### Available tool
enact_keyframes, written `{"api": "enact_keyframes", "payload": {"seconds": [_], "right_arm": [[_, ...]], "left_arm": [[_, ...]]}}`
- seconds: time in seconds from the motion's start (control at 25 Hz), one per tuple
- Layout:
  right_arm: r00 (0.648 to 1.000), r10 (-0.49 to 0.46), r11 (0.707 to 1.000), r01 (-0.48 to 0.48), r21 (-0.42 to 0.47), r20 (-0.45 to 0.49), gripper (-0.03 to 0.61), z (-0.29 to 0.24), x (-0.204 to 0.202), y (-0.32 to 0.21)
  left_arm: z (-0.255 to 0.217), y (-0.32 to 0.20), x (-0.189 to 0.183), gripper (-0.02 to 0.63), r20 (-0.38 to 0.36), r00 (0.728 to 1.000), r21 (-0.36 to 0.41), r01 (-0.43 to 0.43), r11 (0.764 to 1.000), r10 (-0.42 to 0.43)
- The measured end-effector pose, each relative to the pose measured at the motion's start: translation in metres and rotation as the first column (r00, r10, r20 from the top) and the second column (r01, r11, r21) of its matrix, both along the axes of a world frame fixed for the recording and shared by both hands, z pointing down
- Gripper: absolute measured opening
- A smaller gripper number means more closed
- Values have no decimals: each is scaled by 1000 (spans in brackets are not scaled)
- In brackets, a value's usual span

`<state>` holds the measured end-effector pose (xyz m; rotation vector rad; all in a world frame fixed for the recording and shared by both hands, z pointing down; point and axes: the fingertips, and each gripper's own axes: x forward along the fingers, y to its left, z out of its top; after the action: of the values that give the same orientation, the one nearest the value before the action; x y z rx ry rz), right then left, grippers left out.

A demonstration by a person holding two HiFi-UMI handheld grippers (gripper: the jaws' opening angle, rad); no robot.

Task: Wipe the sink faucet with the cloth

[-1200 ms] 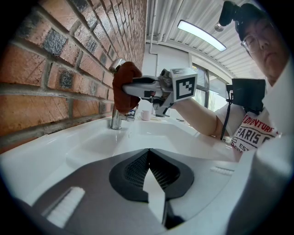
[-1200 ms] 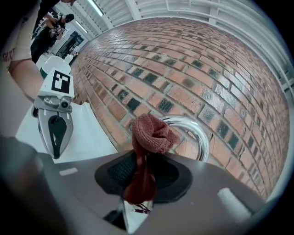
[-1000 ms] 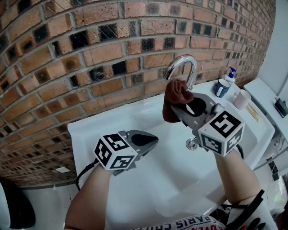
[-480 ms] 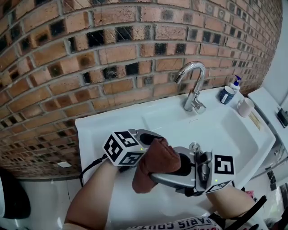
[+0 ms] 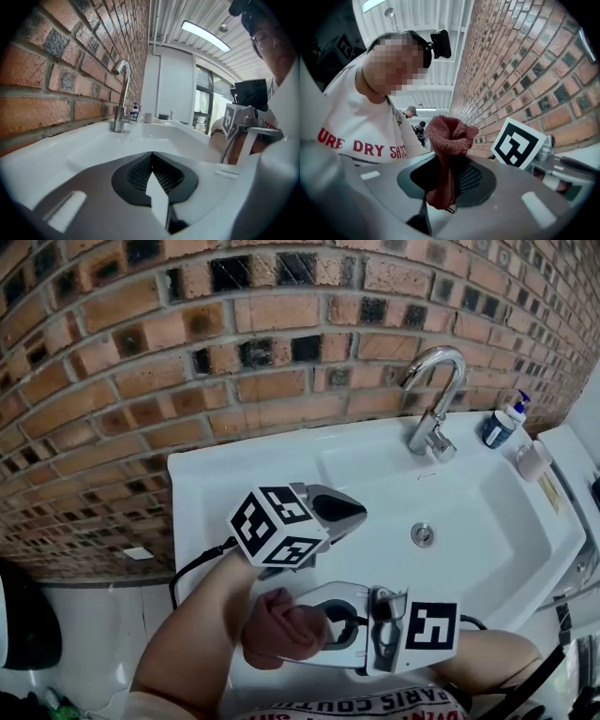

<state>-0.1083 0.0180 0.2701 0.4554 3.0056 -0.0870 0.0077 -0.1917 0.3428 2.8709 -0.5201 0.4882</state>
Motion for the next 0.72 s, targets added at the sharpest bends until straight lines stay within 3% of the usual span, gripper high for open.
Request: {"api": "enact_keyframes", "payload": {"seconds": [0.24,0.36,0.56,0.72], "right_arm": [[994,-48,997,53,53,-95,91,36,-5,14],[988,-60,990,77,122,-140,91,50,-4,19],[985,-102,929,144,340,-137,91,59,-1,36],[984,-116,913,158,376,-132,91,62,1,40]], "left_arm": [[0,1,-1,5,0,1000,-2,1,1000,-1],[1,1,-1,6,0,1000,-3,0,1000,0],[1,0,-1,5,0,1000,-1,1,1000,-1],[1,0,-1,5,-1,1000,-2,0,1000,0]]}}
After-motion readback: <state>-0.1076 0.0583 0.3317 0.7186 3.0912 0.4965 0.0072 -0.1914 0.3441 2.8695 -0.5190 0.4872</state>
